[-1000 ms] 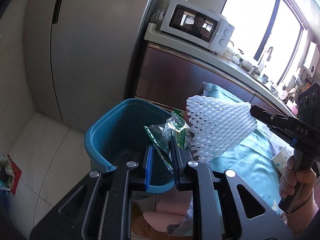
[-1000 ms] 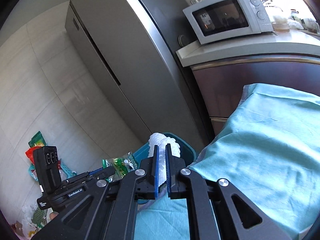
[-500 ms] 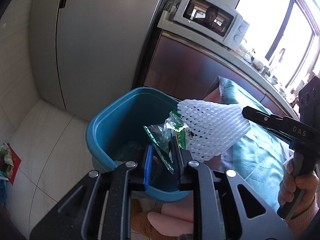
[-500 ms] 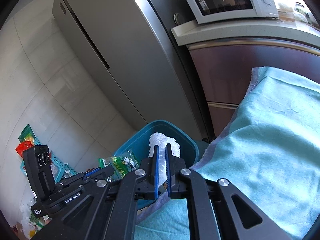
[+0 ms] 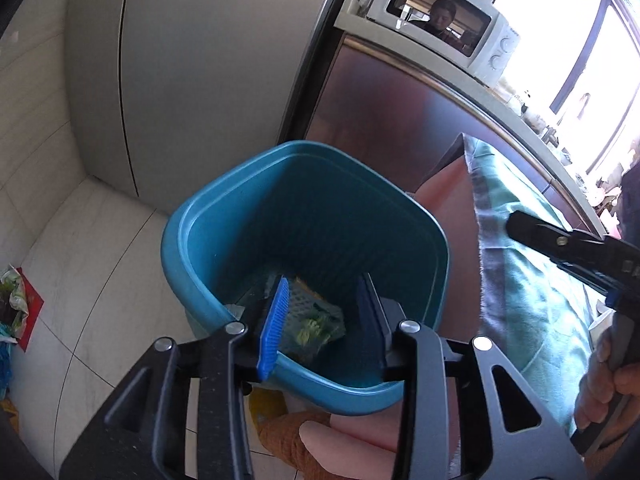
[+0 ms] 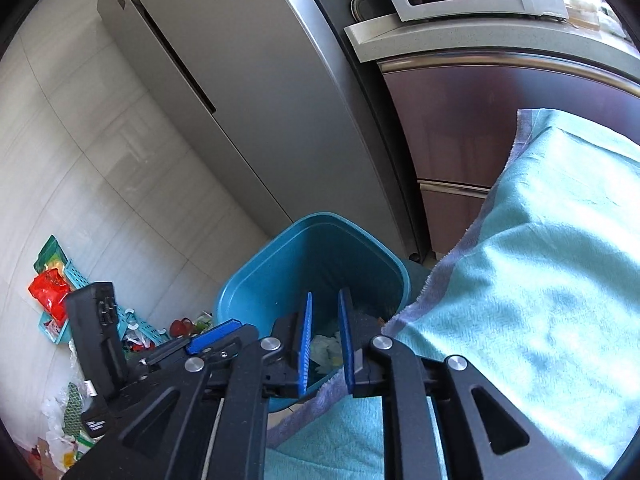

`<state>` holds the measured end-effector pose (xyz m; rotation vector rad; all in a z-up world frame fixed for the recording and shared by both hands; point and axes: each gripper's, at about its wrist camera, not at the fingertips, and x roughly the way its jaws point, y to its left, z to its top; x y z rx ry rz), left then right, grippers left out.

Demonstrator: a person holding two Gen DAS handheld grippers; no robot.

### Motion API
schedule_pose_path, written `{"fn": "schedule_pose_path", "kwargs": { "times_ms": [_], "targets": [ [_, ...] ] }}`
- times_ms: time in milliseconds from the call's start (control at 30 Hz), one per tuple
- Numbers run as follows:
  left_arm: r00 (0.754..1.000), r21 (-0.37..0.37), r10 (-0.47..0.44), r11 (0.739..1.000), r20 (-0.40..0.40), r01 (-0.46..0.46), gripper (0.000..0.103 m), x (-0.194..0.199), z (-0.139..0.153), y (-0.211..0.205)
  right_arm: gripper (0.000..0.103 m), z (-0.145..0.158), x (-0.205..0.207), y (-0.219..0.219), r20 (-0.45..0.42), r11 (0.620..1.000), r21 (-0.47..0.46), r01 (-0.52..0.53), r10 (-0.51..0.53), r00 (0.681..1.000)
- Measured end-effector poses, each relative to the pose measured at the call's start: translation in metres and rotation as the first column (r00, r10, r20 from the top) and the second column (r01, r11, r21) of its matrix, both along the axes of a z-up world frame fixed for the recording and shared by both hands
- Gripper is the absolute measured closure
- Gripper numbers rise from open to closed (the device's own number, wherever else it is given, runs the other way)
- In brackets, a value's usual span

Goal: Collect trash
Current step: 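Open both grippers to drop the green wrapper and foam net into the bin, then grasp the gold wrapper with the left gripper while the right gripper grasps another foam net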

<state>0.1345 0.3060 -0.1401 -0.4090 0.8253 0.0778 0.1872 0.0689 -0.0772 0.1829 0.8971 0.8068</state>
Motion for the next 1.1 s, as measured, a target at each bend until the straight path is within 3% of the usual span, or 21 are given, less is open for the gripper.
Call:
{"fn": "schedule_pose_path", "kwargs": {
  "times_ms": [100, 300, 500, 733, 933, 1100],
  "targets": [
    [1.000, -0.004, -0.007, 1.000, 0.012, 0.007, 0.068, -0.002, 0.001, -0.004, 0.084, 0.007, -0.007, -0.009, 0.013, 1.000, 0.014, -0.003, 0.003, 1.000],
    [0.992, 0.036, -0.081, 0.996, 0.100, 0.078, 0.056, -0.015, 0.028, -0.032, 0.074, 0.032, -0.034, -0.037, 0.086, 0.999, 0.036, -0.016, 0.012, 0.996],
    [0.948, 0.064, -0.249, 0.968, 0.198, 0.241, 0.053, -0.031, 0.061, -0.085, 0.069, 0.061, -0.069, -0.082, 0.178, 0.999, 0.043, 0.016, -0.024, 0.984],
    [0.866, 0.064, -0.442, 0.896, 0.232, 0.440, 0.051, -0.040, 0.078, -0.158, 0.065, 0.067, -0.099, -0.157, 0.246, 0.990, 0.054, 0.127, -0.136, 0.960],
    [0.803, 0.031, -0.551, 0.828, 0.226, 0.559, 0.051, -0.050, 0.075, -0.211, 0.064, 0.058, -0.126, -0.232, 0.242, 0.959, 0.056, 0.279, -0.284, 0.928],
    [0.732, -0.010, -0.646, 0.749, 0.216, 0.663, 0.051, -0.062, 0.069, -0.256, 0.063, 0.044, -0.138, -0.281, 0.208, 0.916, 0.062, 0.397, -0.401, 0.892]
  ]
}}
